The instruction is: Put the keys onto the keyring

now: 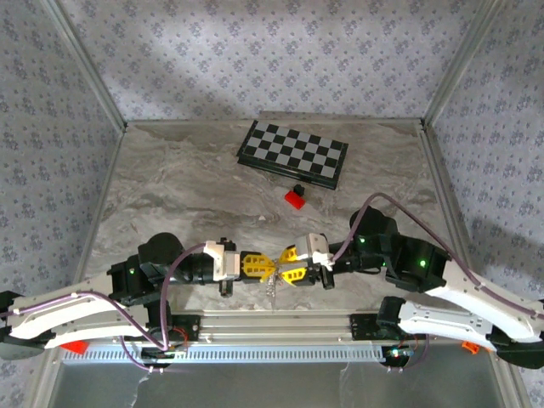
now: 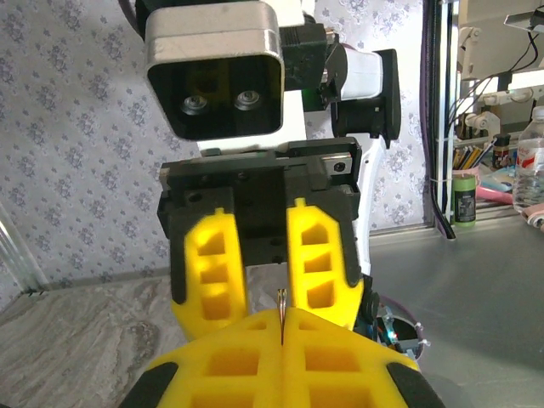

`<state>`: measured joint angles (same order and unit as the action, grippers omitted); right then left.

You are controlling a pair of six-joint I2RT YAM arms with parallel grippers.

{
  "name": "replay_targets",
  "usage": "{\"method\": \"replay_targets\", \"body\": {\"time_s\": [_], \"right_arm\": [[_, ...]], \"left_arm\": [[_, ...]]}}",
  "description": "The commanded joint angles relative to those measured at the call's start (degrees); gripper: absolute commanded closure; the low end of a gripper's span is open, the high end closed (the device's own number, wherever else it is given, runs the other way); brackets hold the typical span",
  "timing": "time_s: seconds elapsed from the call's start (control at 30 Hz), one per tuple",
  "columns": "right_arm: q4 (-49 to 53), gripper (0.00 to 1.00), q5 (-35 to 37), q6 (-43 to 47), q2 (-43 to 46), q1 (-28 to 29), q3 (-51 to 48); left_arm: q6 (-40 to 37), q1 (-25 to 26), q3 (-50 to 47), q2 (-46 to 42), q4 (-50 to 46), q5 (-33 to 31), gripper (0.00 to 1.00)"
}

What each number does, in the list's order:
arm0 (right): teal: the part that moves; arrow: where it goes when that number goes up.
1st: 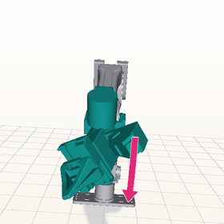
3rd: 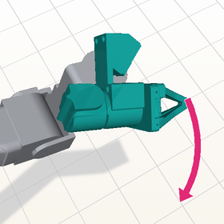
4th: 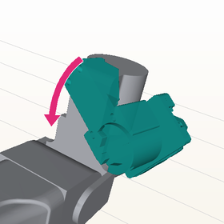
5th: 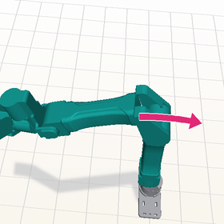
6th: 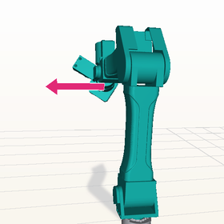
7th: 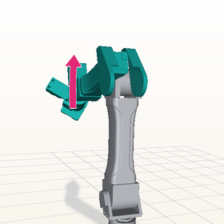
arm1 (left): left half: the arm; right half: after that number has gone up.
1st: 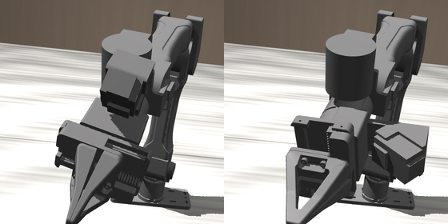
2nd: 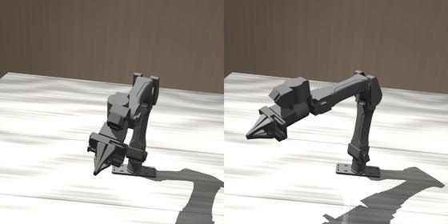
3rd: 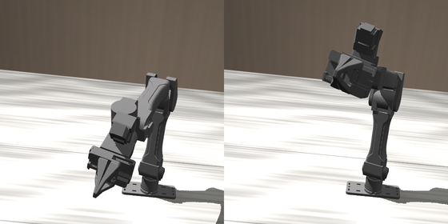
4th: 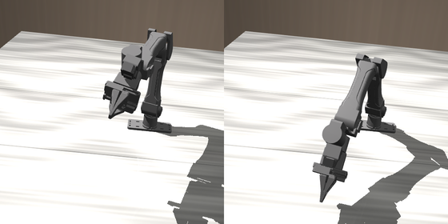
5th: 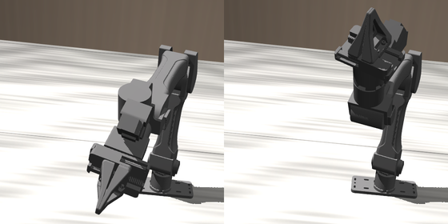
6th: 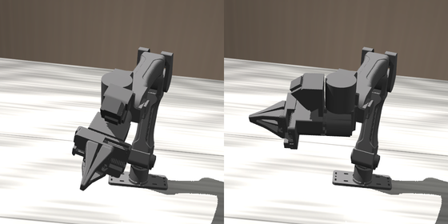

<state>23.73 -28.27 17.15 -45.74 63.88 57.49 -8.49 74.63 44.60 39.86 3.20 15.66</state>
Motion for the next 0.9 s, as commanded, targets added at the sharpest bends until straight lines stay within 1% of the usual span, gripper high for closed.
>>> {"method": "replay_targets", "body": {"time_s": [0.0, 0.07, 0.17, 0.33, 0.5, 0.63, 0.87], "right_arm": [[-1.7, 0.66, 1.5, -1.5, 2.2, 0.1, -1.2], [-2.2, 0.64, 2.1, -2.2, 3.3, 0.1, -1.7], [-2.6, 0.63, 2.8, -3.0, 4.6, 0.1, -2.4], [-3.7, 0.62, 3.1, -4.3, 6.0, 0.2, -3.6], [-4.8, 0.62, 2.0, -6.2, 6.3, 0.3, -4.6], [-6.6, 0.62, 1.5, -7.6, 6.6, 0.6, -6.4], [-9.7, 0.62, 1.7, -8.9, 6.3, 0.9, -8.5]], "left_arm": [[-0.1, -0.1, 1.0, -0.9, 2.9, 0.1, 1.00], [-0.1, -0.1, 0.9, -1.1, 2.9, -0.2, 1.00], [-0.1, 0.0, 0.7, -1.3, 3.2, -0.6, 1.00], [-0.1, -0.1, 0.5, -1.5, 3.7, -1.4, 1.00], [0.0, 0.0, 0.3, -1.5, 4.4, -2.7, 1.00], [-0.1, -0.1, -0.2, -1.9, 5.1, -4.9, 1.00], [0.2, -0.1, -1.1, -2.3, 6.3, -5.6, 1.00]]}}
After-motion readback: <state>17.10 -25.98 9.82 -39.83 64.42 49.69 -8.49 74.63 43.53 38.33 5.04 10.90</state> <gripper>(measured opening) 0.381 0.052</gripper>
